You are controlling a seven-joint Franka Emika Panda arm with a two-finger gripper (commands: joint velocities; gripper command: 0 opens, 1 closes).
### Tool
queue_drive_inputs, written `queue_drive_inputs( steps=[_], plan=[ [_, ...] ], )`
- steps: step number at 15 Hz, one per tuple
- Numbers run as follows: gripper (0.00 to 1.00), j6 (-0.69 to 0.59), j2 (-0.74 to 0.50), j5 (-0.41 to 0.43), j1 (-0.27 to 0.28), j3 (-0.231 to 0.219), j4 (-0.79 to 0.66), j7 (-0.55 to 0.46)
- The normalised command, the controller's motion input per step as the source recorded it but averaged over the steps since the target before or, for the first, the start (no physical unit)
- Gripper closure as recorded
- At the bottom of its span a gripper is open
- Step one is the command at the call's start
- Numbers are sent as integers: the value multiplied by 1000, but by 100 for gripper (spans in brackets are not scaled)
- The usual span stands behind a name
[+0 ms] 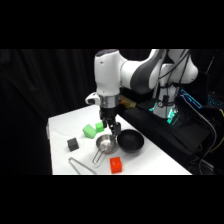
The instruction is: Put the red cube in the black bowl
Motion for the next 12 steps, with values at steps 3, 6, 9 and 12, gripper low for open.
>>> queue_drive_inputs(
  steps=[3,6,9,12],
  plan=[
    [0,34,361,-181,152,-58,403,464],
    [0,106,271,-94,164,-81,287,424],
    [0,173,185,-31,191,-81,167,397],
    [0,177,147,-41,216,-93,105,347]
  ],
)
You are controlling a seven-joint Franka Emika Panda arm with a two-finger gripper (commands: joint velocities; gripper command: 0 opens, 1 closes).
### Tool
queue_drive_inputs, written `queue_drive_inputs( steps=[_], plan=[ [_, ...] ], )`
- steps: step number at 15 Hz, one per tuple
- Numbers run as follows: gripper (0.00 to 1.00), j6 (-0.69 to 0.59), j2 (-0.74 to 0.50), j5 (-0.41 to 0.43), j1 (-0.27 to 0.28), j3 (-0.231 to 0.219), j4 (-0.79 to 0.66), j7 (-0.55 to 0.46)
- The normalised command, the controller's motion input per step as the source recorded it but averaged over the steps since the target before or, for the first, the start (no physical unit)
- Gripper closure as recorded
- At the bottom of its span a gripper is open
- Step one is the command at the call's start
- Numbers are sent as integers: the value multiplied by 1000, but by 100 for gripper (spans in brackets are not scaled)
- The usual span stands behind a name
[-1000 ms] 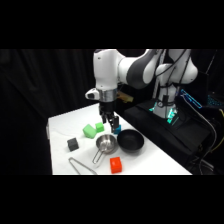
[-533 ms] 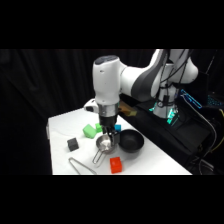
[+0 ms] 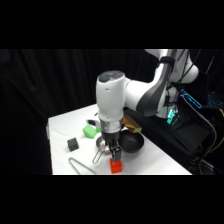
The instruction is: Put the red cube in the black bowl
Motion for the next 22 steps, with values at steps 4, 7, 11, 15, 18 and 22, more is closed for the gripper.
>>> queue_drive_inputs(
  steps=[4,7,11,15,18,22],
  plan=[
    [0,182,149,-34,184,-111,74,269],
    [0,186,132,-18,155,-127,42,212],
    [0,219,71,37,113,-107,-16,149],
    [0,241,67,16,133,-157,-29,165],
    [0,212,62,66,103,-104,-38,110],
    [0,207,68,119,87,-50,-29,50]
  ],
)
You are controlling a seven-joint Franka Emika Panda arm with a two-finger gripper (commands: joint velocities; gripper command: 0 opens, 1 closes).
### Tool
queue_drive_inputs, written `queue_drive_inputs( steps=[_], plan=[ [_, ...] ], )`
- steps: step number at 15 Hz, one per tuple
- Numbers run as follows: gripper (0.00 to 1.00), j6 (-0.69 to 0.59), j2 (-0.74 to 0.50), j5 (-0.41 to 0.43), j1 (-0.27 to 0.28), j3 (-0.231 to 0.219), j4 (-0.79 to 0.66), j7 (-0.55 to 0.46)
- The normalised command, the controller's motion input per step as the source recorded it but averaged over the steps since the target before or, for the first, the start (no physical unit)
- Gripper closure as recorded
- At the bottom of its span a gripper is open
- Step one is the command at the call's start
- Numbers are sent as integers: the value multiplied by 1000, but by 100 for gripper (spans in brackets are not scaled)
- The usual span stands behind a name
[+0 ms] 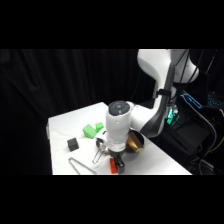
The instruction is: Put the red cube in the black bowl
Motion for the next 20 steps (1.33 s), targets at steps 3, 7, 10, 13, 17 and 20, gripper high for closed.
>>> queue_drive_inputs(
  steps=[3,7,10,13,17,20],
  plan=[
    [1,229,67,139,73,-43,-27,7],
    [40,259,31,104,133,-115,-45,33],
    [64,230,-44,63,199,-175,-77,71],
    [72,134,-140,29,202,-176,-123,80],
    [74,-62,-385,-21,162,-123,-262,21],
    [74,-255,-534,-84,78,-33,-325,-70]
  ],
)
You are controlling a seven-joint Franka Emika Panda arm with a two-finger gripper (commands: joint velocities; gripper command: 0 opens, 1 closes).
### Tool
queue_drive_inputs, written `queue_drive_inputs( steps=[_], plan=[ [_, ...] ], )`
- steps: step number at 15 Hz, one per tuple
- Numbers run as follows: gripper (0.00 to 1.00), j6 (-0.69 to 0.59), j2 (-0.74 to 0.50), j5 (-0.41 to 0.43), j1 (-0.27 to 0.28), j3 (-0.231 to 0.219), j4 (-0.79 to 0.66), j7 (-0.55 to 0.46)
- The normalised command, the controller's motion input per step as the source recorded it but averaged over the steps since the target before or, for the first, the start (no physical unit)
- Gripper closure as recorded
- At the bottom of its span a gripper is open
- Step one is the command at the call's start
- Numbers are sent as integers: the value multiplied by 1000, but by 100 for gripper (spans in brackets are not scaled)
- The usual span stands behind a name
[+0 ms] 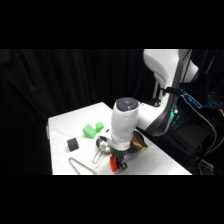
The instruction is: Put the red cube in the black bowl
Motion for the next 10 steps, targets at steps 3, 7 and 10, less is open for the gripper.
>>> queue_drive_inputs(
  steps=[3,7,10],
  plan=[
    [74,-313,-490,-109,-43,80,-279,-153],
    [74,-208,-446,-113,-150,152,-256,-177],
    [74,-145,-484,-124,-201,156,-315,-164]
  ],
)
